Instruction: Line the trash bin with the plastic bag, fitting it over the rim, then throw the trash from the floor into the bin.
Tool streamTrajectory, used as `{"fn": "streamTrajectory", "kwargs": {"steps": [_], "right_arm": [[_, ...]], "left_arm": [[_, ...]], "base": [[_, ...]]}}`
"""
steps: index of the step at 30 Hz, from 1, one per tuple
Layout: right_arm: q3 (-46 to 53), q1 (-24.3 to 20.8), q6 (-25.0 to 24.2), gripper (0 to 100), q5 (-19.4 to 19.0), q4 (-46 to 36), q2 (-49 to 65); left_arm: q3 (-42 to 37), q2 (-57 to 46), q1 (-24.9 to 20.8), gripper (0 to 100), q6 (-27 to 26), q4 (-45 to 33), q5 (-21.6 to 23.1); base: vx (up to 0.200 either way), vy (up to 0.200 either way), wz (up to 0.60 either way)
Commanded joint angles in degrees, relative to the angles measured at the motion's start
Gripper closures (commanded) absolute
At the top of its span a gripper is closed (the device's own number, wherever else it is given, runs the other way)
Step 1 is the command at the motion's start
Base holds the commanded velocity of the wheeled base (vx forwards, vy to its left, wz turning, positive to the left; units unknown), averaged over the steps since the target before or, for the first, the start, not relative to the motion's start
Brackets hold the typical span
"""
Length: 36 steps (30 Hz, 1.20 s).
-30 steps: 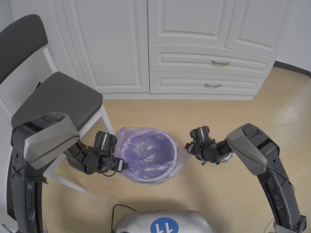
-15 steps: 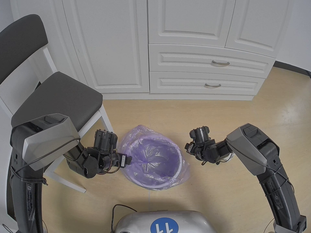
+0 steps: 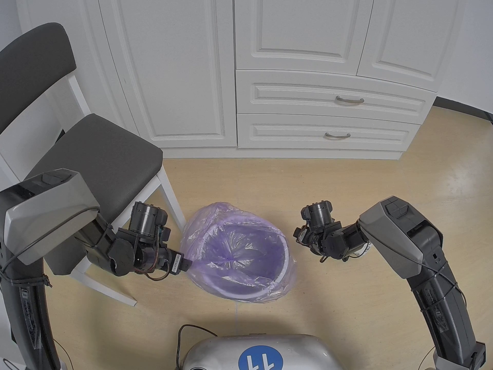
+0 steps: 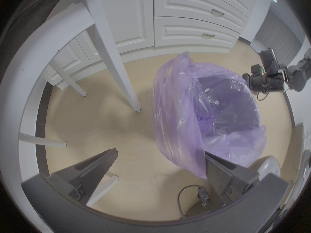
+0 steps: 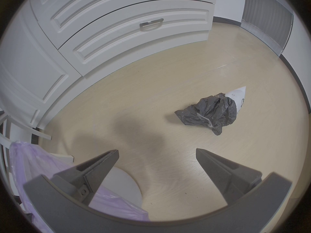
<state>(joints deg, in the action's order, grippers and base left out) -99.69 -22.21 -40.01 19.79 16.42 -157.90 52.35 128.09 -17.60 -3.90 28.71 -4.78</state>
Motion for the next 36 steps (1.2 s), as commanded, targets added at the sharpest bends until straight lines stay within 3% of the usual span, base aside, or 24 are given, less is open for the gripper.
{"fn": "streamTrajectory", "kwargs": {"steps": [1, 10, 17, 21, 28, 36], "right_arm": [[-0.06, -0.03, -0.07, 0, -0.01, 0.01, -0.12], [-0.06, -0.03, 0.02, 0, -0.01, 0.01, -0.12], [0.91, -0.03, 0.46, 0, 0.34, 0.1, 0.49], [6.09, -0.82, 0.63, 0, 1.22, 0.98, 8.49], [18.13, -3.98, 3.71, 0, 0.78, 11.88, 19.39], [27.36, -13.3, 4.41, 0, 1.31, 21.55, 21.67]], "left_arm": [[-0.67, -1.79, 2.49, 0, -2.78, -1.81, 1.7], [-0.58, 1.2, 2.49, 0, -3.57, -1.99, 2.85], [2.59, 11.48, 1.7, 0, -3.57, -1.73, 2.58], [3.99, 12.27, 2.13, 0, -3.13, -3.22, 2.85], [6.1, 13.07, 1.52, 0, -0.32, -2.34, 2.93], [8.91, 15.0, -0.24, 0, 6.89, 3.37, 2.14]], "base": [[0.0, 0.0, 0.0], [0.0, 0.0, 0.0], [0.0, 0.0, 0.0], [0.0, 0.0, 0.0], [0.0, 0.0, 0.0], [0.0, 0.0, 0.0]]}}
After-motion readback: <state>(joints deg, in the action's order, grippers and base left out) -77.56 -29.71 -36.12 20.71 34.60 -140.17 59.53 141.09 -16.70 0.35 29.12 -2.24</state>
